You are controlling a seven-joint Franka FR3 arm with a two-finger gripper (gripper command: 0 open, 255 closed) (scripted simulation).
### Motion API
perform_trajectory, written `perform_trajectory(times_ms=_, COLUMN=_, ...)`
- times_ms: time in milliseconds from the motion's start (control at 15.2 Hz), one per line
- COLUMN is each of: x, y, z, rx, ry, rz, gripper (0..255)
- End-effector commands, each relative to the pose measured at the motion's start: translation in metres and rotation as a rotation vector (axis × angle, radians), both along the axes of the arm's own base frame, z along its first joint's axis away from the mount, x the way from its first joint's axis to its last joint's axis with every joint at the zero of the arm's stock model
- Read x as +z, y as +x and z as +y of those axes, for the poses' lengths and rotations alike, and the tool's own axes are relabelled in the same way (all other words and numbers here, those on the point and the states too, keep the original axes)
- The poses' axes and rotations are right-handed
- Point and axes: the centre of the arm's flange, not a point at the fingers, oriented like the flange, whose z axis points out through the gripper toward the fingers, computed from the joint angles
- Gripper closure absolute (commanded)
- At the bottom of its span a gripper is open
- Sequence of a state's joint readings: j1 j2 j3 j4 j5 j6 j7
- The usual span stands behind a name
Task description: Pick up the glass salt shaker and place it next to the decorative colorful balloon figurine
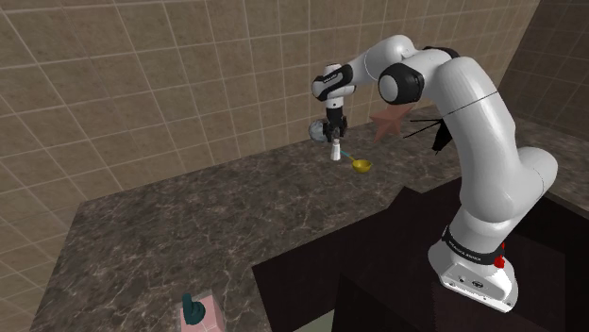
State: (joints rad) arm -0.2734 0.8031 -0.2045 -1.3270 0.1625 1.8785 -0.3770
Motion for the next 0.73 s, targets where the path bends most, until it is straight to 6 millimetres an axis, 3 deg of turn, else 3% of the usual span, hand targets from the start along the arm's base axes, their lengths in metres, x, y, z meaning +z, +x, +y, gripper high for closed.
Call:
perform_trajectory(times_ms=0, x=0.020, y=0.005, z=-0.002, rx=0.000, ry=0.000, rz=0.000, gripper=0)
perform_trajectory(times_ms=132, x=0.043, y=0.010, z=-0.005, rx=0.000, ry=0.000, rz=0.000, gripper=0)
perform_trajectory(times_ms=660, x=0.043, y=0.010, z=-0.005, rx=0.000, ry=0.000, rz=0.000, gripper=0)
